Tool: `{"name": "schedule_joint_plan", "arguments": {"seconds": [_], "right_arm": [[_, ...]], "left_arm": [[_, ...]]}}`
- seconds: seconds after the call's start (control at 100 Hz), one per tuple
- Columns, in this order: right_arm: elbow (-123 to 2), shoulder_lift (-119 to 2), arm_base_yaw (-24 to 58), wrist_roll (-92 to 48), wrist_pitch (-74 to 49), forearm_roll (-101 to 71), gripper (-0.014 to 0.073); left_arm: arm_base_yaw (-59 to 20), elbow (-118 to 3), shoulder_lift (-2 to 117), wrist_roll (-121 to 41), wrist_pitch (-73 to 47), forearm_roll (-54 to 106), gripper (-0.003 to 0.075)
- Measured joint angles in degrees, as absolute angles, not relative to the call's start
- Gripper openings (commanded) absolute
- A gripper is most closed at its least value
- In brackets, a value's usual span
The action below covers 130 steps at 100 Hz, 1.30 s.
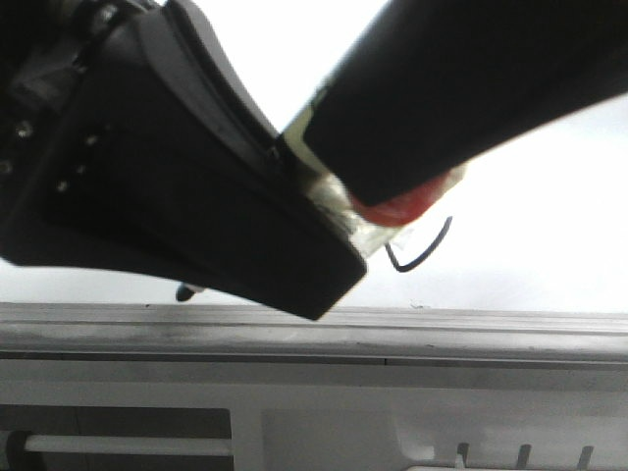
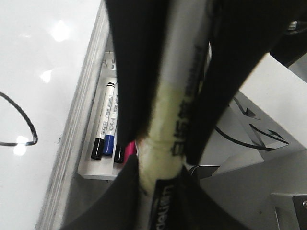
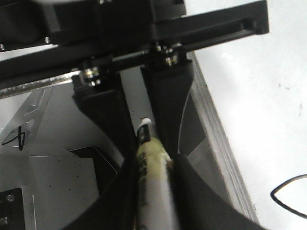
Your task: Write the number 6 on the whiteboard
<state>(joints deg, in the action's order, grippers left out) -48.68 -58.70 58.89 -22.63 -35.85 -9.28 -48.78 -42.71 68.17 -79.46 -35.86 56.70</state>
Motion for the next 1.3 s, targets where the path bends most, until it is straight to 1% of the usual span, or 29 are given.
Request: {"name": "schedule_joint_plan", "arguments": {"seconds": [0.06,0.09,0.13,0.18,0.21,0.23,0.28,0.33,0.37,0.4,0.51,0.6,0.67,0.7,0.72,0.79,0.82,0.9,1.0,1.3], "right_arm": [[-48.77,-58.70,58.89,-22.63,-36.00,-9.41,-0.0046],[-48.77,-58.70,58.89,-22.63,-36.12,-9.41,-0.0027],[-48.77,-58.70,58.89,-22.63,-36.10,-9.41,0.0022],[-48.77,-58.70,58.89,-22.63,-36.10,-9.53,0.0115],[-48.77,-58.70,58.89,-22.63,-36.10,-9.53,0.0199],[-48.77,-58.70,58.89,-22.63,-36.10,-9.53,0.0237],[-48.77,-58.70,58.89,-22.63,-36.23,-9.53,0.0382],[-48.77,-58.70,58.89,-22.73,-36.35,-9.53,0.0488],[-48.77,-58.43,58.89,-22.73,-36.56,-9.69,0.0543],[-48.77,-57.84,58.89,-22.73,-36.96,-9.69,0.0556],[-48.77,-54.38,58.34,-22.73,-37.51,-9.69,0.0521],[-48.77,-49.60,56.69,-22.15,-37.75,-9.08,0.0426],[-48.77,-45.30,55.24,-20.37,-38.16,-8.38,0.0300],[-48.77,-43.58,54.62,-19.53,-38.28,-8.14,0.0218],[-48.77,-42.35,54.16,-19.05,-38.49,-8.01,0.0183],[-48.77,-38.40,52.64,-18.14,-38.85,-7.64,-0.0023],[-48.77,-36.65,52.10,-17.90,-38.98,-7.51,-0.0070],[-48.77,-33.86,51.05,-17.48,-39.37,-6.67,-0.0064],[-48.77,-32.19,50.66,-17.40,-40.05,-6.14,-0.0064],[-48.77,-31.95,50.66,-15.64,-41.41,-5.80,-0.0064]], "left_arm": [[-48.78,-42.71,68.17,-79.69,-35.99,56.70,-0.0019],[-48.78,-42.71,68.17,-79.69,-36.09,56.70,-0.0019],[-48.87,-42.71,68.17,-79.69,-36.12,56.70,-0.0019],[-48.87,-42.71,68.17,-79.69,-36.21,56.70,-0.0019],[-49.03,-42.71,68.17,-79.69,-36.21,56.70,-0.0019],[-49.01,-42.71,68.17,-79.69,-36.21,56.82,-0.0019],[-49.01,-42.71,68.17,-79.44,-36.21,57.56,-0.0019],[-49.01,-42.71,68.17,-79.07,-35.95,58.31,-0.0019],[-49.01,-42.71,68.17,-78.75,-35.52,59.05,-0.0019],[-49.01,-42.71,68.17,-78.38,-35.25,59.63,-0.0019],[-49.01,-42.71,68.06,-75.48,-33.65,61.18,-0.0019],[-49.01,-41.41,67.10,-72.16,-30.30,63.10,-0.0019],[-49.01,-39.29,66.14,-70.11,-24.66,66.89,-0.0019],[-49.01,-38.27,65.81,-69.64,-22.06,69.15,-0.0019],[-49.01,-37.51,65.49,-69.47,-20.08,70.99,-0.0019],[-49.01,-35.18,65.12,-69.03,-13.80,77.30,-0.0019],[-49.01,-34.40,65.12,-69.01,-11.55,79.63,-0.0019],[-49.01,-32.93,65.67,-68.70,-5.85,85.02,-0.0019],[-49.01,-32.73,67.23,-68.70,-2.34,88.98,-0.0019],[-49.01,-35.28,70.92,-68.58,4.54,92.75,-0.0019]]}}
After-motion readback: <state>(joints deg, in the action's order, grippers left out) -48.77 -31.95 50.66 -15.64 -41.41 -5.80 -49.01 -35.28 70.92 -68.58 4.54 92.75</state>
